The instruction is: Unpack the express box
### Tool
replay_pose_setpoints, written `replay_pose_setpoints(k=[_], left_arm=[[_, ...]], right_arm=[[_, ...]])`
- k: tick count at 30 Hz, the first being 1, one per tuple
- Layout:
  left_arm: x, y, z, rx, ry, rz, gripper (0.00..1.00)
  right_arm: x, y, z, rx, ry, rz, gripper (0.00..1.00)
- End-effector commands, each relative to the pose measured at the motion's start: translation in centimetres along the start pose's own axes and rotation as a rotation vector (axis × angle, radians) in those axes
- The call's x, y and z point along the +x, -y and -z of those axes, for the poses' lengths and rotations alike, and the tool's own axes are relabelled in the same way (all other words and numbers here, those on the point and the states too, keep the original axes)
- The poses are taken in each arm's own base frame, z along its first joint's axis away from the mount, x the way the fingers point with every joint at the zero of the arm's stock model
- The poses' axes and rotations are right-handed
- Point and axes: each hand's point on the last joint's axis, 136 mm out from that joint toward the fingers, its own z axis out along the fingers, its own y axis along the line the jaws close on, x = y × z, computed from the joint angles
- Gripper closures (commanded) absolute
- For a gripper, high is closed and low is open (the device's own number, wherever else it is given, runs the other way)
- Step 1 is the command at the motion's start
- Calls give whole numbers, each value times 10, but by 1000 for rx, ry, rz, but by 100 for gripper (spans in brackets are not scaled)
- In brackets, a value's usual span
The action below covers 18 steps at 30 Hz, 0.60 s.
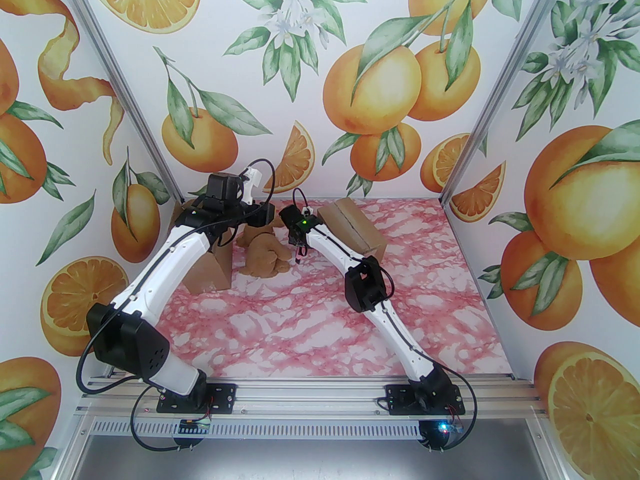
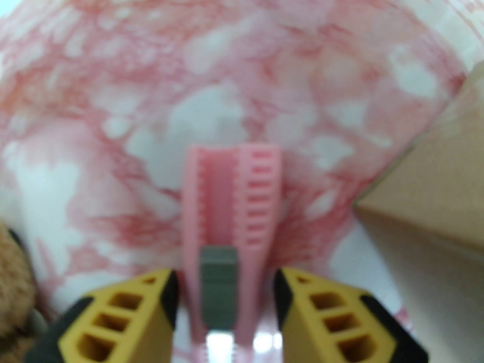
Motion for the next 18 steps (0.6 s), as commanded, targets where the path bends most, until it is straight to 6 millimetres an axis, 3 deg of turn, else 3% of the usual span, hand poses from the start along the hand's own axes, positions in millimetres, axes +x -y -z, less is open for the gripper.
replay_pose_setpoints(k=[1,3,7,12,18], left_arm=[[-10,-3,6,-10,13,-18,38],[-8,-2,6,-9,10,-19,37],[-6,-1,9,-1,6,-17,37],[-3,1,15,4,11,-13,37],[4,3,22,12,14,0,37]], right_arm=[[23,24,-4,92,-93,35,59],[29,26,-2,97,-117,59,64],[37,30,4,105,-147,75,65],[51,38,27,118,-152,101,67],[88,49,53,84,-202,75,66]])
